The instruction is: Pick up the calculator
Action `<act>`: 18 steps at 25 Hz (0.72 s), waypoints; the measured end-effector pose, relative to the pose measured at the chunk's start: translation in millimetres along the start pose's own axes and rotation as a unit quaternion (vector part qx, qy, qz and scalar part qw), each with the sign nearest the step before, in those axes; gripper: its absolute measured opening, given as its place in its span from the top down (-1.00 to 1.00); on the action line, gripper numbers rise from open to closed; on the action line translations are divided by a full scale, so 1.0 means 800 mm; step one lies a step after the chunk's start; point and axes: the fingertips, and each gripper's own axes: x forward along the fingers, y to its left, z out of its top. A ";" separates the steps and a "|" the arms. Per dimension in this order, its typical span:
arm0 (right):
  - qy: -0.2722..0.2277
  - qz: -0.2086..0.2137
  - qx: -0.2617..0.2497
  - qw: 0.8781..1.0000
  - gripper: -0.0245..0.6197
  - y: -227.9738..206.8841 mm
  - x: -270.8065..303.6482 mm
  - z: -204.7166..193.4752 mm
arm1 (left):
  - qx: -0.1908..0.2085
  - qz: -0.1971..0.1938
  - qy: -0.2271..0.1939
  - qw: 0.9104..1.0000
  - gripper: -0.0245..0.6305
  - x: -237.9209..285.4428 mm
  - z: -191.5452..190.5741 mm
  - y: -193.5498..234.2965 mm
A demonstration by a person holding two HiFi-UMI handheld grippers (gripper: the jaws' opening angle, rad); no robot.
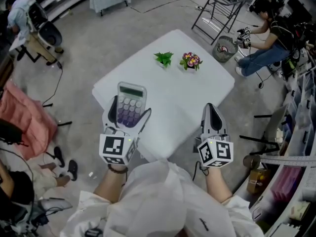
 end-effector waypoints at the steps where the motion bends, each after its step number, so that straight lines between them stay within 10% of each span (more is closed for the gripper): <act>1: -0.002 -0.001 0.000 1.000 0.87 -0.001 -0.002 0.002 | 0.001 0.001 -0.003 1.000 -0.60 -0.002 0.002 0.001; 18: -0.007 0.006 -0.004 1.000 0.87 0.004 -0.011 0.006 | 0.002 0.012 -0.013 1.000 -0.60 -0.010 0.006 0.010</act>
